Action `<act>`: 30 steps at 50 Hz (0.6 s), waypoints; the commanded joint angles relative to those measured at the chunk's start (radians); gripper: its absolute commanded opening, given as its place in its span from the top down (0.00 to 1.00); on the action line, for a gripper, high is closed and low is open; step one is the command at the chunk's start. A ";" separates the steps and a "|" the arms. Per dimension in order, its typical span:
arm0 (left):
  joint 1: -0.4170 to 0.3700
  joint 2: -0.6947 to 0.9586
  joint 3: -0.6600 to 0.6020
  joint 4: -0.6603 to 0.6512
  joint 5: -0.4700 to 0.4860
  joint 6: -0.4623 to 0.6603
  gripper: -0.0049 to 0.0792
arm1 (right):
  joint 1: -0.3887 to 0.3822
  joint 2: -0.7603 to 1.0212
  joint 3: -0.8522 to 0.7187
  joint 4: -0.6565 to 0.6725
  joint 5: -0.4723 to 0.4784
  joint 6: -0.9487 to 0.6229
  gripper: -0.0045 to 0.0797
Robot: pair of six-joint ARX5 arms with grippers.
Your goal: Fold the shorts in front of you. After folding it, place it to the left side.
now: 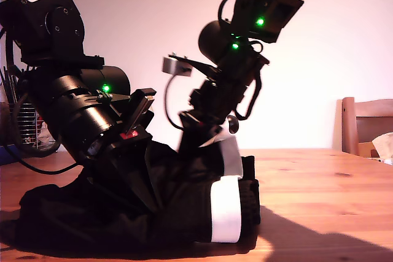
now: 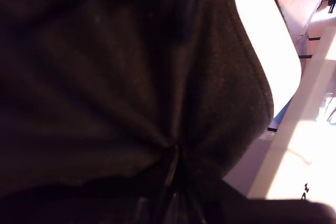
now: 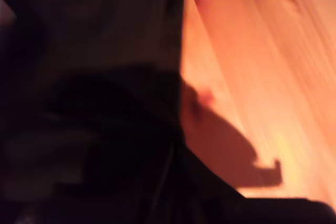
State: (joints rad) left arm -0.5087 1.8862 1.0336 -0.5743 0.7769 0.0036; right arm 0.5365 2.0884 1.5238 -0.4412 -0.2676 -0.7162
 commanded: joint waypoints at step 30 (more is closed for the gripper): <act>0.011 -0.042 0.055 0.124 0.001 -0.048 0.97 | -0.076 0.007 0.319 -0.453 -0.087 0.435 0.96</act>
State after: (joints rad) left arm -0.5011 1.8610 1.0660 -0.4675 0.7761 -0.0425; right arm 0.4690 2.0872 1.8580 -0.8680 -0.3367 -0.3050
